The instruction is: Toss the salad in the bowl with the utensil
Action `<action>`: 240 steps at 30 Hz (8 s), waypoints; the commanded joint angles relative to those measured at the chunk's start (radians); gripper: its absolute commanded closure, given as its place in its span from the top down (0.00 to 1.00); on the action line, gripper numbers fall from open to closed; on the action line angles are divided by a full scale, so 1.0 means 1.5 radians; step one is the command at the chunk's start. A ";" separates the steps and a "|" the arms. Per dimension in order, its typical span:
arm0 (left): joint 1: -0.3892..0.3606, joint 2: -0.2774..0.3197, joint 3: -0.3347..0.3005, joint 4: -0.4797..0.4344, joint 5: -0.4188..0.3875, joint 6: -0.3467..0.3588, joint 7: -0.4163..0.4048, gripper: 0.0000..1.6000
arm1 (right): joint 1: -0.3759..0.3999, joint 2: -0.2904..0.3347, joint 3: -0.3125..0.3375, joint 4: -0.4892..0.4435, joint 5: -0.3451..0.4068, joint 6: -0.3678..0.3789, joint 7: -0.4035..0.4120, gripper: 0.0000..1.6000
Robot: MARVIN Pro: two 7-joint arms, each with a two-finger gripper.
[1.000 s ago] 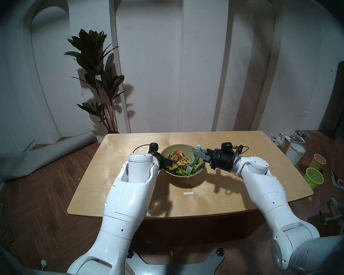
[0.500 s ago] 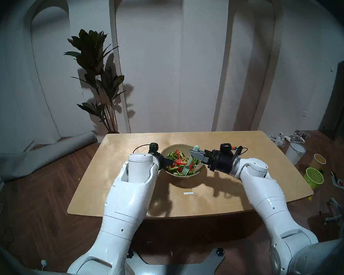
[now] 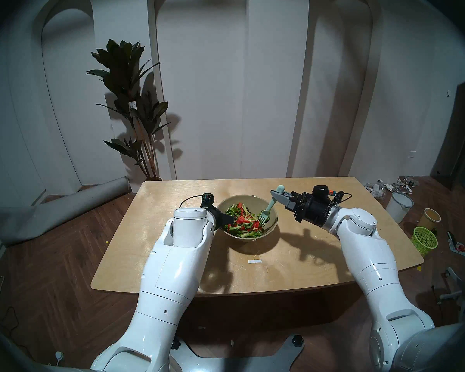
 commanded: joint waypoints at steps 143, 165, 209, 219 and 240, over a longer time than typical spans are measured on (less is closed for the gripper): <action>-0.011 0.000 0.013 -0.003 0.007 0.005 -0.002 0.00 | -0.147 -0.229 0.127 -0.148 0.055 -0.037 -0.285 0.00; -0.024 -0.006 0.024 0.000 0.018 0.008 -0.004 1.00 | -0.139 -0.221 0.134 -0.134 0.054 -0.046 -0.268 0.00; 0.021 -0.038 -0.107 -0.172 -0.036 -0.104 0.035 1.00 | -0.108 -0.244 0.124 -0.056 0.048 -0.069 -0.302 0.00; 0.042 -0.036 -0.123 -0.152 -0.053 -0.197 0.046 1.00 | -0.119 -0.253 0.117 -0.077 0.063 -0.079 -0.333 0.00; 0.030 -0.036 -0.123 -0.116 -0.059 -0.263 0.049 1.00 | -0.153 -0.246 0.068 -0.085 0.067 -0.128 -0.440 0.00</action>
